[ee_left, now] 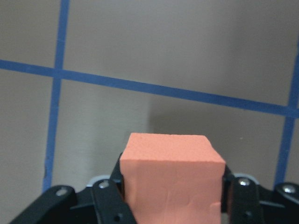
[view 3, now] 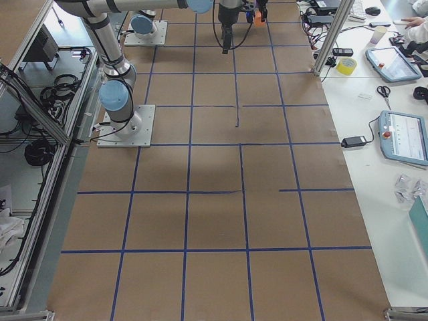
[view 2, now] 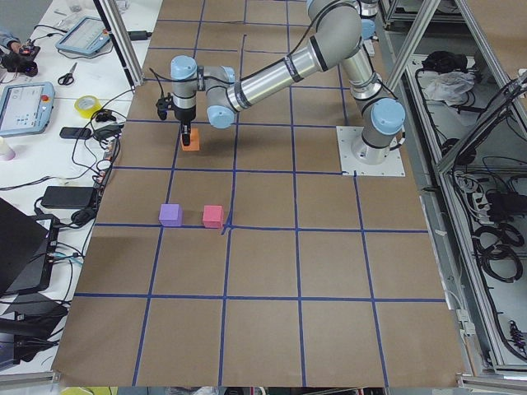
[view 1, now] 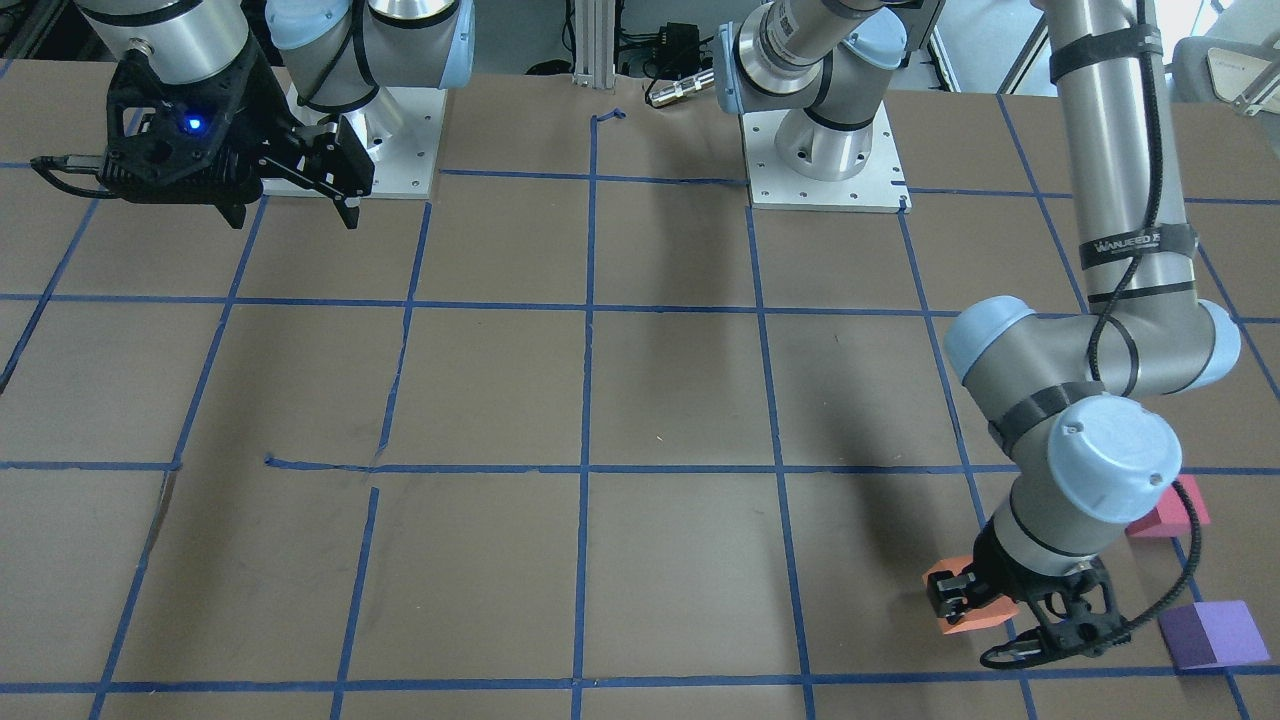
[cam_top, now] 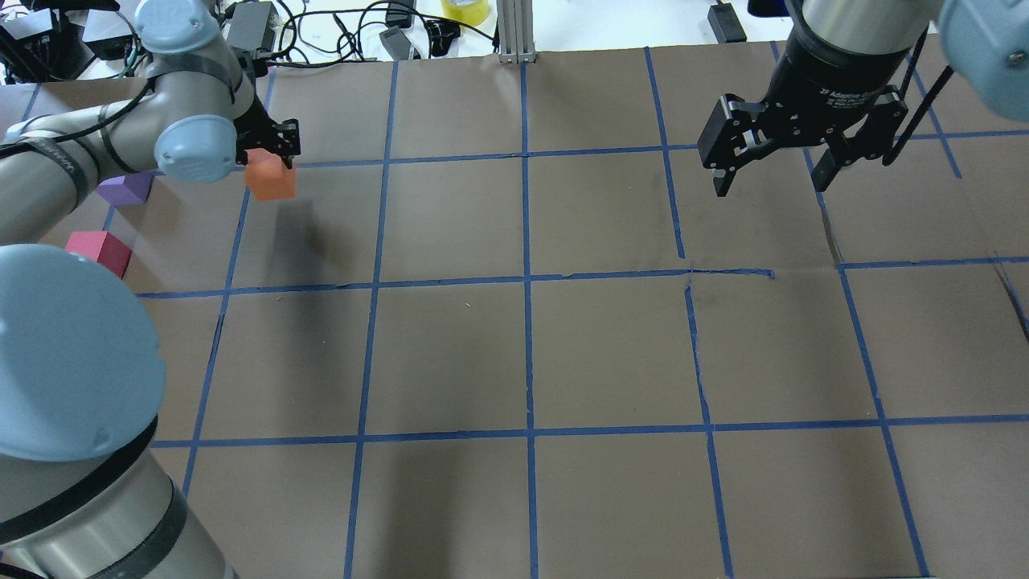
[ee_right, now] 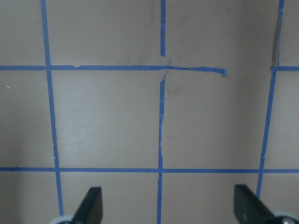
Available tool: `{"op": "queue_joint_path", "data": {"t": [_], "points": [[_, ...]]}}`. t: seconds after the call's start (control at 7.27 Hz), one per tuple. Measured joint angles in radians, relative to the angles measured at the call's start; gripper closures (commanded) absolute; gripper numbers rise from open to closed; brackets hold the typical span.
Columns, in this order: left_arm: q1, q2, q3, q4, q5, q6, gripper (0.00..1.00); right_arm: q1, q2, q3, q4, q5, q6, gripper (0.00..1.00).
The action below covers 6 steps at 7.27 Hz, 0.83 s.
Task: Arrange blocks in a line
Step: 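Carry the orange cube to between the purple and pink cubes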
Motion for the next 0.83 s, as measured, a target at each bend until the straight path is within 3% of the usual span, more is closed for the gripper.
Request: {"op": "queue_joint_path", "data": {"t": [0.41, 0.83], "points": [[0.187, -0.003, 0.025, 0.002, 0.005, 0.344, 0.86, 0.018, -0.002, 0.013, 0.0, -0.005, -0.008, 0.0], [0.247, -0.02, 0.084, -0.004, 0.077, 0.433, 0.85, 0.037, 0.003, 0.014, -0.002, -0.015, -0.006, 0.0]]}}
